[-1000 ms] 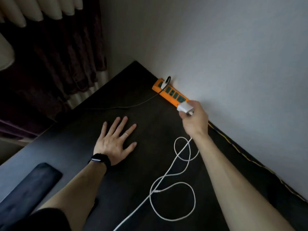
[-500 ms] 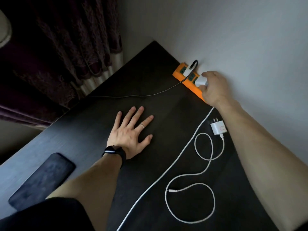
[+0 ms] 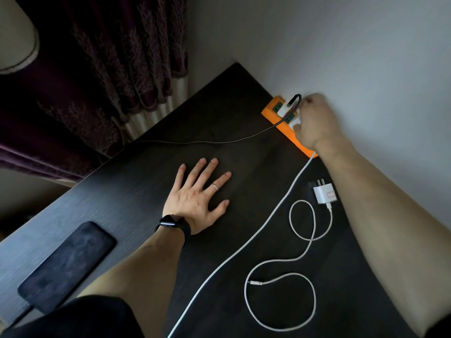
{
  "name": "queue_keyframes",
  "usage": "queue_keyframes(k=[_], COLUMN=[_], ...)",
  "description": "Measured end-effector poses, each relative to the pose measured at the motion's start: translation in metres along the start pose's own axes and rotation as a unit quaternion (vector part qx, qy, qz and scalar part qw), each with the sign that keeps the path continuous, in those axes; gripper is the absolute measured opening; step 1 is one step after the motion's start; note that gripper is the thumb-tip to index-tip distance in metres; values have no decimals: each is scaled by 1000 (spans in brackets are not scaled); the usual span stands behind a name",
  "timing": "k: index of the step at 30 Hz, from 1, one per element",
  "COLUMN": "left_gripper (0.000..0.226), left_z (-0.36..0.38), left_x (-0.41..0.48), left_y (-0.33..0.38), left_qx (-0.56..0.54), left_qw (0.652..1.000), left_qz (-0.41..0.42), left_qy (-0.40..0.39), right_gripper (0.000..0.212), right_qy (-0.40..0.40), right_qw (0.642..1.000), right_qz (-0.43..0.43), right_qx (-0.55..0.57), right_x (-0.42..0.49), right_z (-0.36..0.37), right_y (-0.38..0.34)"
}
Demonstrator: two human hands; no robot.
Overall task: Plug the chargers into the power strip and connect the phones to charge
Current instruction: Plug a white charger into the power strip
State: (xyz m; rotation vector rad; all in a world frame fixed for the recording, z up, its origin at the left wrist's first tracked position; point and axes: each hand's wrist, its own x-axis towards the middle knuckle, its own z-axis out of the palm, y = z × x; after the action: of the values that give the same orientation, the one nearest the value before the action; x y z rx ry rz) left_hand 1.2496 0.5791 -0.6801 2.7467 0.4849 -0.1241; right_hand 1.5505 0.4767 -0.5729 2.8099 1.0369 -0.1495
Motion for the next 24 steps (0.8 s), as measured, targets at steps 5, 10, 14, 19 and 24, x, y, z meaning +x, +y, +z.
queue_keyframes(k=[5, 10, 14, 19, 24], left_gripper=[70, 70, 70, 70, 69], left_z=[-1, 0, 2, 6, 3], left_x=[-1, 0, -1, 1, -1], left_y=[0, 0, 0, 0, 0], left_qx=[-4, -1, 4, 6, 8], left_qw=[1000, 1000, 1000, 1000, 1000], left_qz=[0, 2, 5, 2, 3], left_qy=[2, 0, 13, 10, -4], right_gripper=[39, 32, 27, 32, 55], right_qy=[71, 16, 5, 72, 7], right_qw=[996, 998, 999, 995, 986], right_qz=[48, 53, 46, 56, 114], right_qx=[25, -27, 10, 31, 125], right_x=[-21, -12, -9, -16, -26], right_z=[-1, 0, 6, 12, -5], right_y=[3, -4, -4, -2, -10])
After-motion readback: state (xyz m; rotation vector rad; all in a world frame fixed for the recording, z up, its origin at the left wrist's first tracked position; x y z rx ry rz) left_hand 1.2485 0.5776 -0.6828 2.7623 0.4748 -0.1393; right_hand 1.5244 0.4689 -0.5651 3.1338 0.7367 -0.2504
